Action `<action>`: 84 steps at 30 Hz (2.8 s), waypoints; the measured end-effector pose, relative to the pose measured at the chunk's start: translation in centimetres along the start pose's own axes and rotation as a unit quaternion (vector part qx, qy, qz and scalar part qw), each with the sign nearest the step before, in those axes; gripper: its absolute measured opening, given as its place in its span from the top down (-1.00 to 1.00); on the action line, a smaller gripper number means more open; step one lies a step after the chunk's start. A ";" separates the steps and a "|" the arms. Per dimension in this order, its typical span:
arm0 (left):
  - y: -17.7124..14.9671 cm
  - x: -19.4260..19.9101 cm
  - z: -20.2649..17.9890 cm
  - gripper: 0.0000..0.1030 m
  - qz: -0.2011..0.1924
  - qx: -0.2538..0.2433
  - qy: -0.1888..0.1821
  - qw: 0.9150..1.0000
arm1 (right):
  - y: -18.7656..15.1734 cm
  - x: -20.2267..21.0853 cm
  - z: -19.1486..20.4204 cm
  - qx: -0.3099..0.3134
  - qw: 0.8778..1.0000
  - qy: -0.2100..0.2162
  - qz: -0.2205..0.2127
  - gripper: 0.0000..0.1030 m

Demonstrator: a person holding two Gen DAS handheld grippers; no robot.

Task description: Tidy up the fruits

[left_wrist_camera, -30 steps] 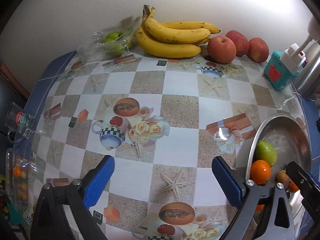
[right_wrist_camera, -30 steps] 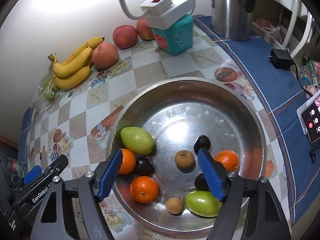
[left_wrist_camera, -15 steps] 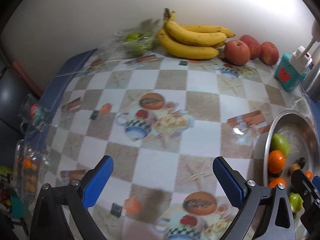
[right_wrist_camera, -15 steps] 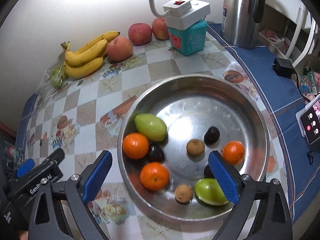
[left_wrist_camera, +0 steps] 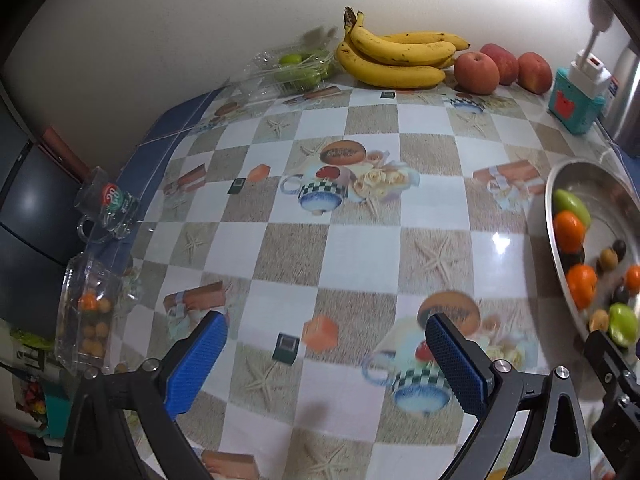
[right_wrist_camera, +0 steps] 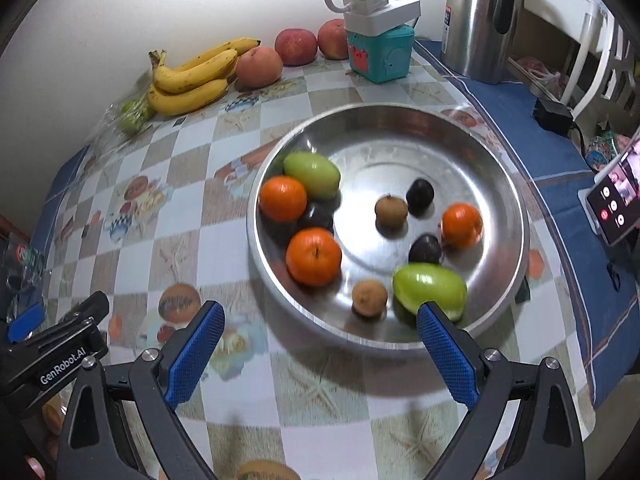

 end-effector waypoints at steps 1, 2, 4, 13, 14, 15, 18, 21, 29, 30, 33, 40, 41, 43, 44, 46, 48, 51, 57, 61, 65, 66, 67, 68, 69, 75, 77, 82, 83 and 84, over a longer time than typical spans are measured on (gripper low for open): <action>-0.3 0.2 0.1 -0.96 -0.001 -0.001 0.000 1.000 | -0.4 0.0 0.0 0.001 1.000 -0.001 0.002 -0.88; -0.7 0.3 0.2 -0.96 -0.003 -0.003 0.002 1.000 | -0.8 -0.1 0.1 0.002 1.000 -0.001 0.005 -0.89; -1.1 0.5 0.5 -0.96 -0.005 -0.005 0.004 1.000 | -1.3 -0.2 0.2 0.008 1.000 -0.004 0.008 -0.89; -1.4 0.1 1.5 -0.96 0.002 0.009 -0.011 1.000 | -1.6 -0.4 0.6 0.020 1.000 -0.009 0.010 -0.89; -1.4 0.2 1.5 -0.96 0.002 0.008 -0.013 1.000 | -1.6 -0.5 0.6 0.021 1.000 -0.010 0.012 -0.89; -1.3 0.1 1.5 -0.96 0.002 0.008 -0.015 1.000 | -1.6 -0.5 0.6 0.021 1.000 -0.011 0.012 -0.89; -1.1 0.1 1.8 -0.96 0.002 0.011 -0.017 1.000 | -1.5 -0.5 0.6 0.019 1.000 -0.010 0.012 -0.89; -0.9 0.1 2.0 -0.96 0.001 0.014 -0.017 1.000 | -1.5 -0.6 0.7 0.023 1.000 -0.015 0.012 -0.88; -0.9 0.1 2.0 -0.96 0.002 0.011 -0.020 1.000 | -1.5 -0.7 0.9 0.026 0.999 -0.015 0.014 -0.88; -0.9 0.1 1.9 -0.96 0.002 0.011 -0.019 1.000 | -1.5 -0.7 0.9 0.027 0.999 -0.015 0.014 -0.89; -0.9 0.1 1.8 -0.96 0.003 0.010 -0.019 1.000 | -1.5 -0.7 1.0 0.028 0.999 -0.015 0.014 -0.89; -1.0 0.0 1.8 -0.96 0.004 0.009 -0.019 1.000 | -1.4 -0.6 0.9 0.027 0.999 -0.015 0.014 -0.89; -1.0 0.0 1.8 -0.96 0.005 0.009 -0.019 1.000 | -1.4 -0.6 0.9 0.027 0.999 -0.015 0.014 -0.89; -1.0 0.0 1.8 -0.96 0.005 0.009 -0.019 1.000 | -1.4 -0.7 0.9 0.027 0.999 -0.015 0.014 -0.89; -1.0 0.0 1.8 -0.96 0.005 0.009 -0.019 1.000 | -1.5 -0.6 0.9 0.027 0.999 -0.015 0.014 -0.89; -1.0 0.0 1.8 -0.96 0.005 0.009 -0.019 1.000 | -1.5 -0.6 0.9 0.027 0.999 -0.015 0.014 -0.88; -1.0 0.0 1.8 -0.96 0.005 0.009 -0.019 1.000 | -1.5 -0.6 0.9 0.026 0.999 -0.015 0.014 -0.89; -1.0 0.0 1.8 -0.96 0.005 0.009 -0.019 1.000 | -1.5 -0.6 0.9 0.027 0.999 -0.015 0.014 -0.89; -1.0 0.0 1.8 -0.96 0.005 0.010 -0.019 1.000 | -1.5 -0.6 0.9 0.026 0.999 -0.015 0.014 -0.89; -1.0 0.0 1.8 -0.96 0.005 0.010 -0.019 1.000 | -1.4 -0.6 0.9 0.027 0.999 -0.015 0.014 -0.89; -1.0 0.0 1.8 -0.96 0.005 0.009 -0.019 1.000 | -1.4 -0.6 0.9 0.027 0.999 -0.015 0.014 -0.89; -1.0 0.0 1.9 -0.96 0.005 0.009 -0.019 1.000 | -1.4 -0.6 0.9 0.027 0.999 -0.015 0.014 -0.89; -1.0 0.0 1.8 -0.96 0.005 0.009 -0.019 1.000 | -1.4 -0.6 0.9 0.027 0.999 -0.015 0.014 -0.89; -0.9 0.0 1.9 -0.96 0.005 0.010 -0.020 1.000 | -1.4 -0.7 0.8 0.027 0.999 -0.015 0.014 -0.89; -1.0 0.0 1.8 -0.96 0.005 0.009 -0.020 1.000 | -1.4 -0.7 0.8 0.026 0.999 -0.015 0.014 -0.88; -1.2 -0.1 1.2 -0.96 0.007 0.002 -0.023 1.000 | -1.4 -0.6 0.5 0.021 1.000 -0.017 0.013 -0.89; -1.2 -0.2 1.2 -0.96 0.010 -0.001 -0.026 1.000 | -1.4 -0.6 0.4 0.018 1.000 -0.019 0.012 -0.89; -1.4 -0.2 1.1 -0.96 0.012 -0.009 -0.024 1.000 | -1.3 -0.5 0.1 0.014 1.000 -0.021 0.010 -0.88; -1.4 0.0 1.1 -0.96 0.009 -0.012 -0.022 1.000 | -1.3 -0.5 0.1 0.014 1.000 -0.021 0.010 -0.89; -1.4 0.1 1.0 -0.96 0.004 -0.015 -0.020 1.000 | -1.3 -0.5 0.1 0.014 1.000 -0.021 0.011 -0.89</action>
Point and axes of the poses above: each gripper's, at about its wrist camera, not at the fingertips, and x roughly against the way its jaws point, z to its left, y to its top, the point moved 7 cm from there along -x, roughly the way its jaws point, and after that the axes turned 3 degrees about -y, right-handed, at the moved point
